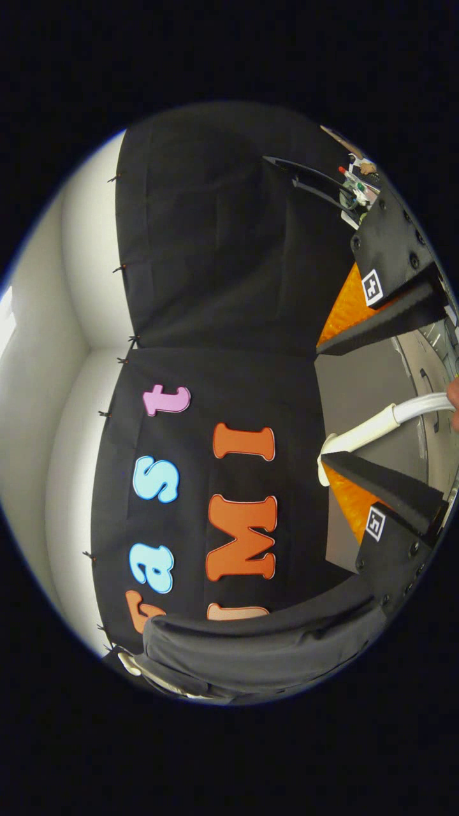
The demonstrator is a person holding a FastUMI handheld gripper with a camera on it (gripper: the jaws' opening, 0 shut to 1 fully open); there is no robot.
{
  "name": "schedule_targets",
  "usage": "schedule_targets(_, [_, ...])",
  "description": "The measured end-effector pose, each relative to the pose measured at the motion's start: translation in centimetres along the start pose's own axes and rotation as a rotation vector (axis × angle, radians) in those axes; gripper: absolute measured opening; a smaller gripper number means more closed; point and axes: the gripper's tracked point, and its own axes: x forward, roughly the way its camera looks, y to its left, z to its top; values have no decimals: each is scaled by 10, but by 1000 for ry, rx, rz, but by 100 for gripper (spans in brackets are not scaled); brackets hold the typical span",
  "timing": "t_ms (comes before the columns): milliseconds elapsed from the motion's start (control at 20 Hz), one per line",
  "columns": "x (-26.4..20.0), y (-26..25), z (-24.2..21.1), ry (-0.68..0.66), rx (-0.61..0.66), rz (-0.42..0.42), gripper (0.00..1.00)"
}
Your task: Iron the clothes twice with a garment steamer, once on the left side and once on the right side.
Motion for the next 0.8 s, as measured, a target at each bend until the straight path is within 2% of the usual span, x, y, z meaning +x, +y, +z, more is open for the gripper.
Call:
schedule_targets(100, [41,-10,-21,83,10,-29,98])
schedule_targets(300, [98,4,-70,233,64,43,98])
schedule_targets(400, [112,23,-83,266,100,103,99])
schedule_targets(550, [127,28,-109,342,119,122,98])
schedule_targets(800, [151,52,-138,396,207,202,98])
